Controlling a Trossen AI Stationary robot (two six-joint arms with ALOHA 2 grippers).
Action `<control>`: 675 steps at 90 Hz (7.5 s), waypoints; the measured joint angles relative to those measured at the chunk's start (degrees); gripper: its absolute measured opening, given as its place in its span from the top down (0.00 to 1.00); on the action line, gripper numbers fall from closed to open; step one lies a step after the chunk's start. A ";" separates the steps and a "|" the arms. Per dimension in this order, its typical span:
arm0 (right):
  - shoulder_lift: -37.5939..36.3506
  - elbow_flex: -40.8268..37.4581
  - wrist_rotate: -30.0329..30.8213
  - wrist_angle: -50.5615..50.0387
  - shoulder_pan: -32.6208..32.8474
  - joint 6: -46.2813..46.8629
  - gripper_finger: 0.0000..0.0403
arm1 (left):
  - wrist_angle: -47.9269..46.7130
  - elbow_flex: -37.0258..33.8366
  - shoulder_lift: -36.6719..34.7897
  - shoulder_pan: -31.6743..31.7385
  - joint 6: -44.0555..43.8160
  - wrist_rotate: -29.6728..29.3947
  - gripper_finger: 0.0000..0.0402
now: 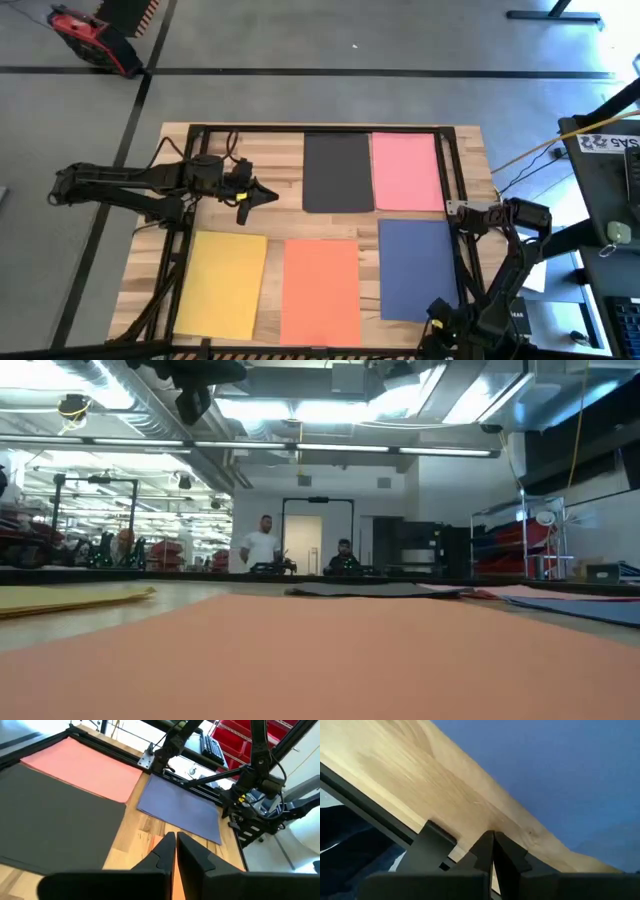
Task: Organize paper
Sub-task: Stack the blue paper on top of the stacked blue papers, then return to Home Position
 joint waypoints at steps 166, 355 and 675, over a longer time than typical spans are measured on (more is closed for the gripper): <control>-0.13 -0.51 1.40 -8.81 2.21 4.05 1.00 | -0.73 0.00 -0.02 0.07 0.51 0.66 1.00; -40.31 -28.74 -7.50 33.25 -70.19 -106.70 1.00 | 25.92 -20.47 -13.58 9.23 4.42 -0.31 1.00; -81.50 -59.49 -1.24 35.29 -97.94 -110.64 1.00 | 8.33 -41.07 -49.75 24.70 2.63 -2.54 1.00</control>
